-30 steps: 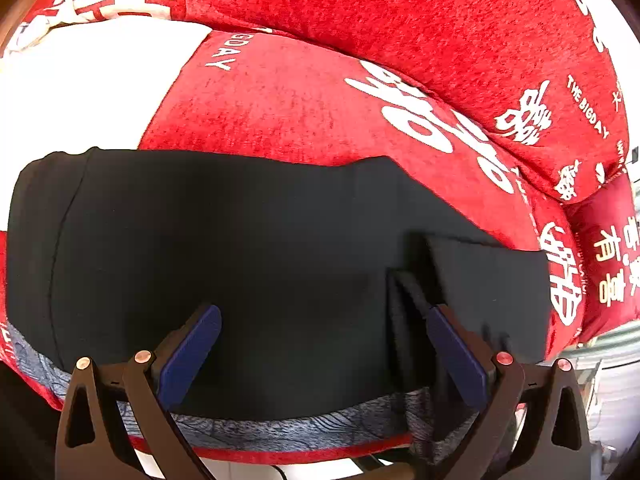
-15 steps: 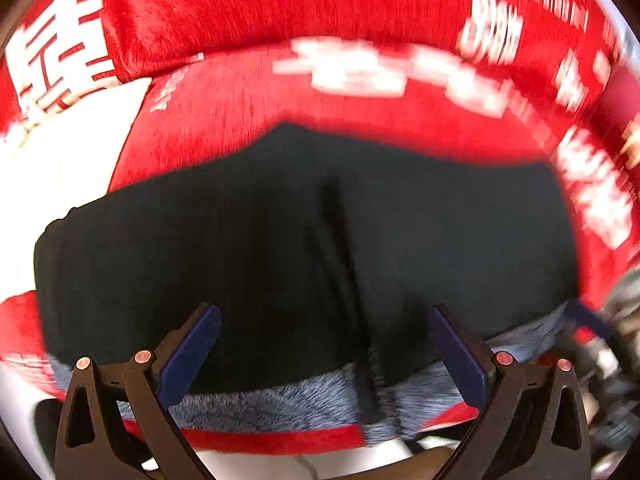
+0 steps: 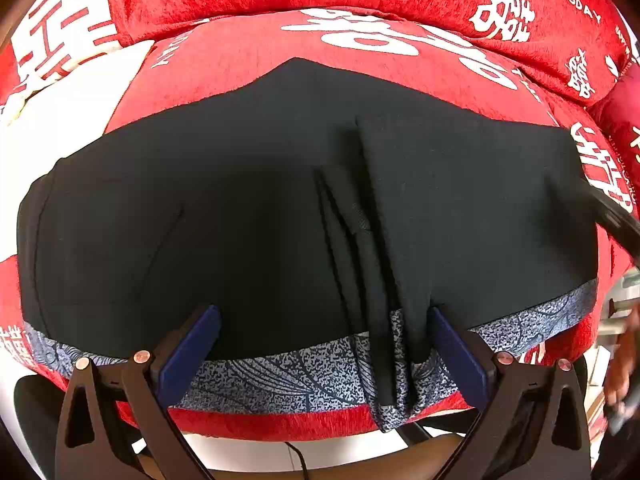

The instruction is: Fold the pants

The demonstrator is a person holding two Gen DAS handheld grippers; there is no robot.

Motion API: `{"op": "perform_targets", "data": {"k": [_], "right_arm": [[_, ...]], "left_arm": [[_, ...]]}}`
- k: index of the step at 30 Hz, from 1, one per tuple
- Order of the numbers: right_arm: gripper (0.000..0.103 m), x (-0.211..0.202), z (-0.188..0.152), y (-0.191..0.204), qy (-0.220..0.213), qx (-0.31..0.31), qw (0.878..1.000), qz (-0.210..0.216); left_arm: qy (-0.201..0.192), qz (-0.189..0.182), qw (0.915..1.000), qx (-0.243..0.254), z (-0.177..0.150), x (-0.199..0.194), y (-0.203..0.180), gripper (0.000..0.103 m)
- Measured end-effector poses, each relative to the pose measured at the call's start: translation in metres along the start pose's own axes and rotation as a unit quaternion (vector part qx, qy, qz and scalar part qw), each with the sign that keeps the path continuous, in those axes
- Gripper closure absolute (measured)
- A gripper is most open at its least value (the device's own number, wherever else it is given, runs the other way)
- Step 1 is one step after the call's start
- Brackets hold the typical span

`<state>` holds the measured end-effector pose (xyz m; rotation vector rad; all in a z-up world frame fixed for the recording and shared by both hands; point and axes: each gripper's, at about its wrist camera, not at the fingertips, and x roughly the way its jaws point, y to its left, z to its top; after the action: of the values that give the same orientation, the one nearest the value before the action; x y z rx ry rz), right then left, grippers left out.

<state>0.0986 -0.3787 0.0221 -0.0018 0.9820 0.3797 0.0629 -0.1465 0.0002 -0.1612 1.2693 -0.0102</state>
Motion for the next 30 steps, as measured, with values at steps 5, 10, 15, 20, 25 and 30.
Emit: {"op": "perform_targets", "data": {"k": [5, 10, 15, 20, 25, 30], "right_arm": [[0.016, 0.043, 0.028, -0.004, 0.030, -0.013, 0.999, -0.007], [0.011, 0.028, 0.021, 0.015, 0.034, -0.033, 0.998, -0.050], [0.011, -0.004, -0.024, 0.035, 0.002, -0.042, 0.995, -0.095], [0.011, 0.006, -0.054, 0.045, 0.017, -0.067, 0.988, -0.136], [0.010, -0.010, -0.052, 0.063, -0.006, -0.074, 0.989, -0.130], [0.010, 0.012, -0.049, 0.075, 0.027, -0.094, 0.984, -0.148]], "left_arm": [[-0.005, -0.003, 1.0000, 0.000, -0.003, 0.000, 0.002, 0.000], [-0.008, -0.004, 1.0000, 0.005, -0.001, 0.002, 0.002, 0.000], [-0.012, -0.003, 0.9999, 0.005, -0.002, 0.003, 0.000, 0.000], [-0.012, -0.010, 0.9999, 0.004, -0.003, -0.003, 0.001, 0.000], [-0.040, -0.001, 0.9992, 0.000, -0.013, -0.023, 0.011, 0.000], [-0.025, -0.006, 0.9997, -0.003, -0.017, -0.014, 0.017, 0.000]]}}
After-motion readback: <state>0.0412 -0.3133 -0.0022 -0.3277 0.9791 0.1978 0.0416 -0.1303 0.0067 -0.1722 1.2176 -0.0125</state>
